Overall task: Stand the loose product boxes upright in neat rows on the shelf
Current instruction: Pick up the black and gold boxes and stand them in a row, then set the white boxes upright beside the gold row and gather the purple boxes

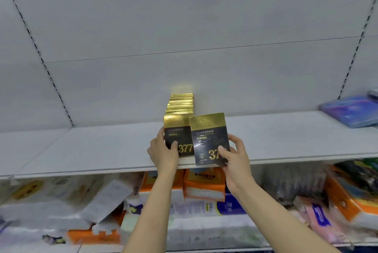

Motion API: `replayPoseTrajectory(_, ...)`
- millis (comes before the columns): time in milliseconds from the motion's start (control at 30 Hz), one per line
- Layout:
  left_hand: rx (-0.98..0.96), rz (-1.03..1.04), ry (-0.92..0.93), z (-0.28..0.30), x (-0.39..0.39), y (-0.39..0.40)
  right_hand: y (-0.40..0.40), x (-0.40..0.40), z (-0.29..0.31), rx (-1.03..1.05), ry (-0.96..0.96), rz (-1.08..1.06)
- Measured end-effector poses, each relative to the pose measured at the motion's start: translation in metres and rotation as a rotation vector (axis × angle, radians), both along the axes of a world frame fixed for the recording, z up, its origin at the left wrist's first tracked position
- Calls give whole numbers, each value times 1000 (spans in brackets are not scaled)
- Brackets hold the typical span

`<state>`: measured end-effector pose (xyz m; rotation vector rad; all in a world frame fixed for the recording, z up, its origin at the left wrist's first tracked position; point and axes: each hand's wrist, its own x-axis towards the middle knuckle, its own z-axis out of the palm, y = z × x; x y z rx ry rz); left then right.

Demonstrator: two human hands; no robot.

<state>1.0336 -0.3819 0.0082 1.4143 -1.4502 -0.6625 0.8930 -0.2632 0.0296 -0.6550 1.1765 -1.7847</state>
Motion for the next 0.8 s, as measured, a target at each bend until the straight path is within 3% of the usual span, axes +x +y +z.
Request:
replayPoseTrajectory(33, 24, 52, -41, -2, 0, 1, -8, 7, 0, 6, 0, -7)
replayPoseTrajectory(133, 42, 44, 88, -3, 7, 6, -32, 30, 1, 11, -31, -31)
replayPoseTrajectory(200, 40, -104, 231, 0, 13, 12, -48, 41, -1, 19, -16, -46)
replayPoseTrajectory(267, 3, -337, 265, 5, 19, 19, -62, 46, -9, 86, 184, -134)
replayPoseTrajectory(333, -39, -465, 84, 5, 26, 20, -68, 49, -16, 198, 477, -228)
replayPoseTrajectory(433, -46, -475, -80, 2, 34, 12, -72, 54, -21, 184, 686, -141)
replayPoseTrajectory(800, 10, -373, -246, 2, 41, 0, -72, 37, -16, 220, 1005, 65)
